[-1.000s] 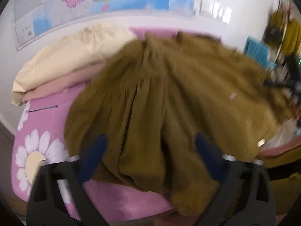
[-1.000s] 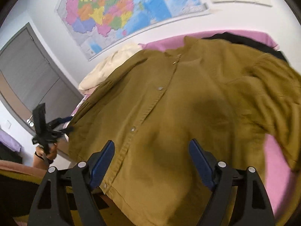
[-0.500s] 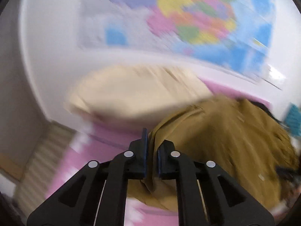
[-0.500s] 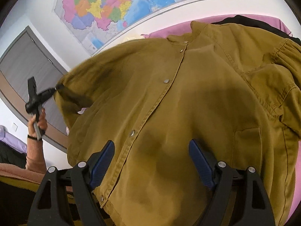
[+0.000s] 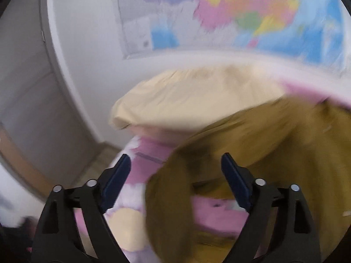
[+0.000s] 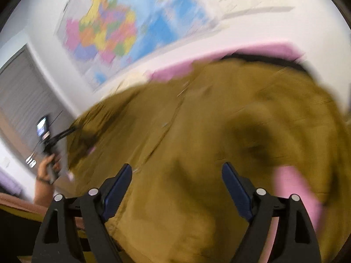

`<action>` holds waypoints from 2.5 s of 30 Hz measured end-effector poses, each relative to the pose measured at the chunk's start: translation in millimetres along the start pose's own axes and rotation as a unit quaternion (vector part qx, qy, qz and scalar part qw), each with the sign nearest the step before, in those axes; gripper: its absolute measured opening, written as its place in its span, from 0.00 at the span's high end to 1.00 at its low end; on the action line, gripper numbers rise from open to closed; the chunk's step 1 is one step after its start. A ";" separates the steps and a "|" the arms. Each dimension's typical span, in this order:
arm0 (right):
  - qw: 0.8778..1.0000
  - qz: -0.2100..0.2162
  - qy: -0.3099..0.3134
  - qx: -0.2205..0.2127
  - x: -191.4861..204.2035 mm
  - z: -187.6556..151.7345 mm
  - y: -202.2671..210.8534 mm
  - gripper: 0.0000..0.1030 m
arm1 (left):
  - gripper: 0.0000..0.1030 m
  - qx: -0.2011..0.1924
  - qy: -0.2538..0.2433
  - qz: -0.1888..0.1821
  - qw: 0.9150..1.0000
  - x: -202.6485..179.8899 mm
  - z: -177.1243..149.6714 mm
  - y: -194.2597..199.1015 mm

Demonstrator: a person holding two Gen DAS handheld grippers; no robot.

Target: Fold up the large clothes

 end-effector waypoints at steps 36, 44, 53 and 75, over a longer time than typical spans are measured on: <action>0.990 0.103 0.083 0.056 53.4 119.2 65.6 0.82 | 0.11 0.060 -0.192 -0.462 0.864 -283.6 -28.5 27.8; 0.969 0.142 0.095 0.180 125.8 127.5 -105.5 0.60 | 0.11 0.062 -0.128 -0.453 0.880 -223.5 -16.4 8.6; 0.982 0.108 0.057 0.144 84.6 130.6 -143.6 0.29 | 0.05 0.114 -0.120 -0.471 0.867 -193.1 -35.9 -6.4; 0.997 0.001 -0.077 0.020 -108.2 147.0 -102.4 0.90 | 0.63 0.074 -0.239 -0.367 0.896 -228.2 -4.4 -32.0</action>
Point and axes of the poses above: each gripper's, at about its wrist camera, not at the fingertips, and y roughly against the way its jaws point, x to its left, z to its top, the point moved 3 cm from there along -y, roughly the way its jaws point, and after that the axes turned 1 degree about -z, right-handed, at the moved point
